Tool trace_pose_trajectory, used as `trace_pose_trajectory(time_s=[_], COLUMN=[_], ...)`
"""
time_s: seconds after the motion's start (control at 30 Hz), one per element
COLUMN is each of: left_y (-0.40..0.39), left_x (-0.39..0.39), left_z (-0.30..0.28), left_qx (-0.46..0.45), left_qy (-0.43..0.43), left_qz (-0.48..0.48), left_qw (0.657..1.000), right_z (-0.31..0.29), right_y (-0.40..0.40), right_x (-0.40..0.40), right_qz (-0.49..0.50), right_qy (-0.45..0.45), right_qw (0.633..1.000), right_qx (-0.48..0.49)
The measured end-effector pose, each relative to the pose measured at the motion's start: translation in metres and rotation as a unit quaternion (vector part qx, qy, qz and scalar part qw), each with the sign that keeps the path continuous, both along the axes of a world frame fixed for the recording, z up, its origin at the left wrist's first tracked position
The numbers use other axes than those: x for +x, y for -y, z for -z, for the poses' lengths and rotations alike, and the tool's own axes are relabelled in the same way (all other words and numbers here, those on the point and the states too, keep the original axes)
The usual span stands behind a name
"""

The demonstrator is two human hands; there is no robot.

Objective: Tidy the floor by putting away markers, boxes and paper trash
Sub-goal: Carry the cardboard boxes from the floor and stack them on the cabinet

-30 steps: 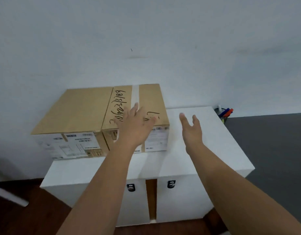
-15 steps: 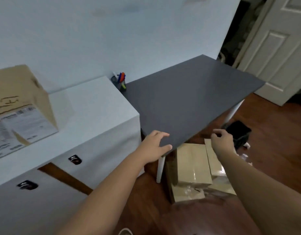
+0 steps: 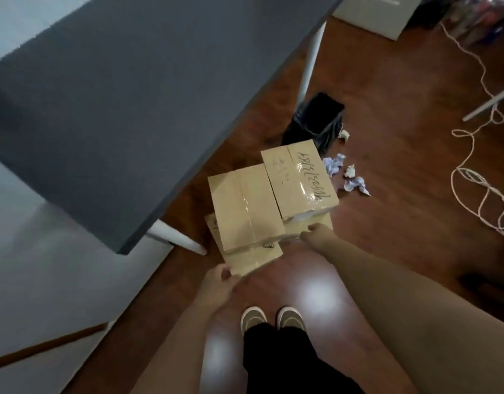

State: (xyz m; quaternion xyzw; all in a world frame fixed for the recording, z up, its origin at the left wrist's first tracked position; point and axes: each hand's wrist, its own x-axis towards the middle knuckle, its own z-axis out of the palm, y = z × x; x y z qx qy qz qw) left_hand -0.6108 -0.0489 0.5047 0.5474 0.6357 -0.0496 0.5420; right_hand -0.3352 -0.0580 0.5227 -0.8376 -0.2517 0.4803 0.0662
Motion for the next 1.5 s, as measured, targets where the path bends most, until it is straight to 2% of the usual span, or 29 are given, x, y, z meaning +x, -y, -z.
trace_pose_trajectory(time_s=[0.17,0.27,0.37,0.47,0.57,0.63,0.7,0.77,0.87,0.93,1.0,1.13,1.27,1.4,1.5], left_y=[-0.038,-0.061,-0.067,-0.069,-0.067,-0.062,-0.055,-0.048,-0.041,-0.040,-0.038,-0.025,-0.018,-0.021,-0.017], left_x=[0.003,0.012,0.021,0.030,0.034,0.033,0.036,0.044,0.049,0.049,0.053,0.084,0.120,0.143,0.152], left_z=[0.112,0.178,0.231,0.257,0.249,0.224,0.185,0.139,0.071,0.029,-0.013,-0.098,-0.184,-0.267,-0.320], left_qx=[-0.020,-0.018,-0.028,-0.042,-0.003,0.088,0.153,0.178,0.216,0.210,0.201,0.210,0.250,0.296,0.372], left_qy=[-0.038,-0.026,-0.004,0.061,0.041,-0.070,-0.173,-0.208,-0.154,-0.110,-0.103,-0.052,0.020,0.064,0.084], left_qz=[-0.063,-0.147,-0.217,-0.265,-0.343,-0.332,-0.317,-0.335,-0.313,-0.264,-0.229,-0.223,-0.226,-0.231,-0.224], left_qw=[0.997,0.989,0.976,0.961,0.938,0.937,0.920,0.901,0.912,0.935,0.947,0.950,0.941,0.925,0.897], right_z=[0.123,0.190,0.242,0.276,0.278,0.258,0.227,0.195,0.138,0.098,0.056,-0.033,-0.120,-0.202,-0.254], right_y=[-0.032,-0.043,-0.046,-0.042,-0.035,-0.032,-0.028,-0.017,0.012,0.037,0.059,0.080,0.079,0.077,0.075], right_x=[0.000,-0.001,-0.003,-0.010,-0.024,-0.034,-0.042,-0.049,-0.055,-0.057,-0.056,-0.033,0.009,0.035,0.046], right_qz=[0.155,0.195,0.228,0.224,0.240,0.262,0.286,0.310,0.346,0.389,0.426,0.481,0.443,0.421,0.397], right_qy=[-0.070,-0.078,-0.129,-0.147,-0.149,-0.176,-0.210,-0.238,-0.264,-0.313,-0.318,-0.287,-0.276,-0.276,-0.290], right_qw=[0.985,0.977,0.963,0.960,0.951,0.936,0.919,0.905,0.894,0.863,0.843,0.816,0.826,0.813,0.789], right_qx=[0.012,0.041,0.057,0.079,0.125,0.158,0.172,0.167,0.104,0.077,0.085,0.144,0.211,0.293,0.368])
